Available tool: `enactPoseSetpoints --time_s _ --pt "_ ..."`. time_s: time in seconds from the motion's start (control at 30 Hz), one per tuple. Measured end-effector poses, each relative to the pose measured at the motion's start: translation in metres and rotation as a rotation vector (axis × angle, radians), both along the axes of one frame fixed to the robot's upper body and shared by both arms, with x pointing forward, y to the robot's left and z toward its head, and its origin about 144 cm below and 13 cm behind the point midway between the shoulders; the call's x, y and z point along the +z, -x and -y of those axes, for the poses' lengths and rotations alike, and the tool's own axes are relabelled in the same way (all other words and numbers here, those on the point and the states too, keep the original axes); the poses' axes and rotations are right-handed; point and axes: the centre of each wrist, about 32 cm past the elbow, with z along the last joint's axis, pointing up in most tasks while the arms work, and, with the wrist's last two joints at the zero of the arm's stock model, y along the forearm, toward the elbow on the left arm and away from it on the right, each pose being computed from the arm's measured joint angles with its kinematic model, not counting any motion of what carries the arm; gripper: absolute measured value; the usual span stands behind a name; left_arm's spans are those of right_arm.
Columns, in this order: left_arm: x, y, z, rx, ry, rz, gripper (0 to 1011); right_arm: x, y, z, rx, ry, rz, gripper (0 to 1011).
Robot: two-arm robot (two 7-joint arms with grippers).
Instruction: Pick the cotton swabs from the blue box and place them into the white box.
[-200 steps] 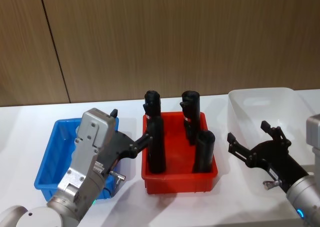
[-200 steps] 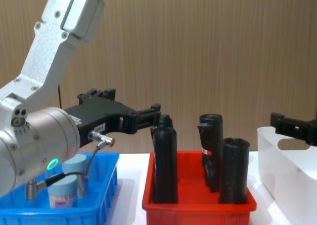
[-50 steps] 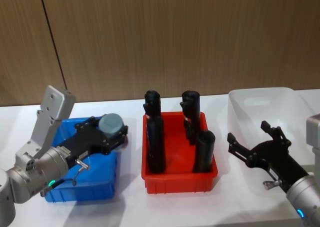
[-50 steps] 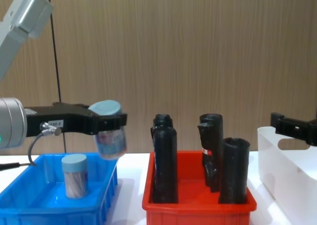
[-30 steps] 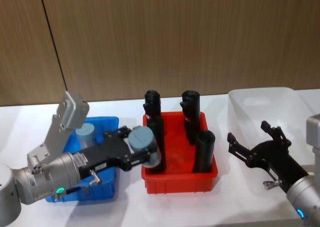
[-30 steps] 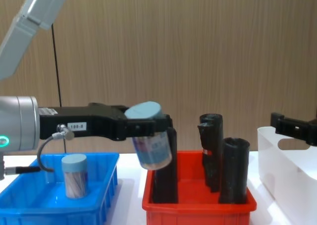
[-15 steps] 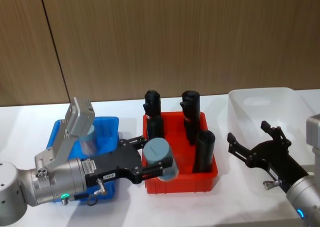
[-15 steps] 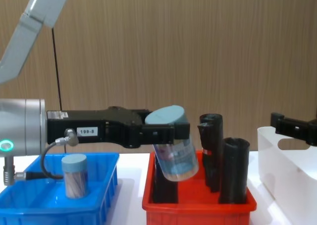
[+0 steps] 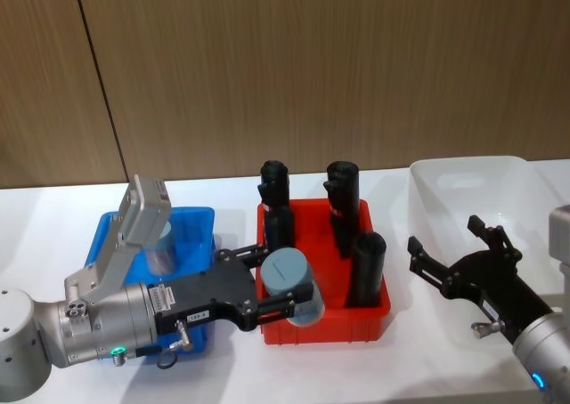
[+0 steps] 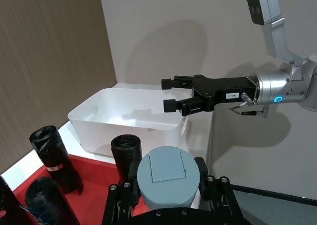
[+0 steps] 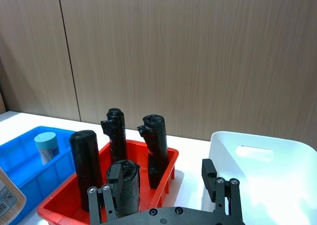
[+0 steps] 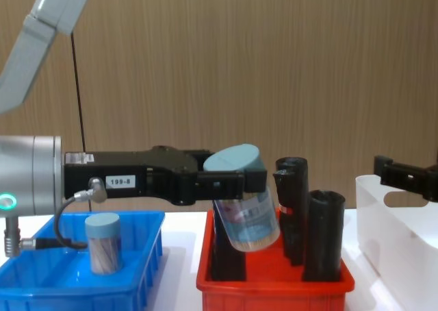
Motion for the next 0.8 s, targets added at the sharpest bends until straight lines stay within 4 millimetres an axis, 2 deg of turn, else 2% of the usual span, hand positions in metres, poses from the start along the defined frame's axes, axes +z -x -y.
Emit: enactPoseSetpoints --time_s 0.37,0.8 --pt "0.0 0.001 0.0 -0.005 0.001 0.002 668 0.001 -0.002 0.003 0.039 0.015 -0.024 1002" --pt "0.0 0.001 0.0 -0.008 0.002 0.003 668 0.008 -0.008 0.014 0.188 0.058 -0.086 1002"
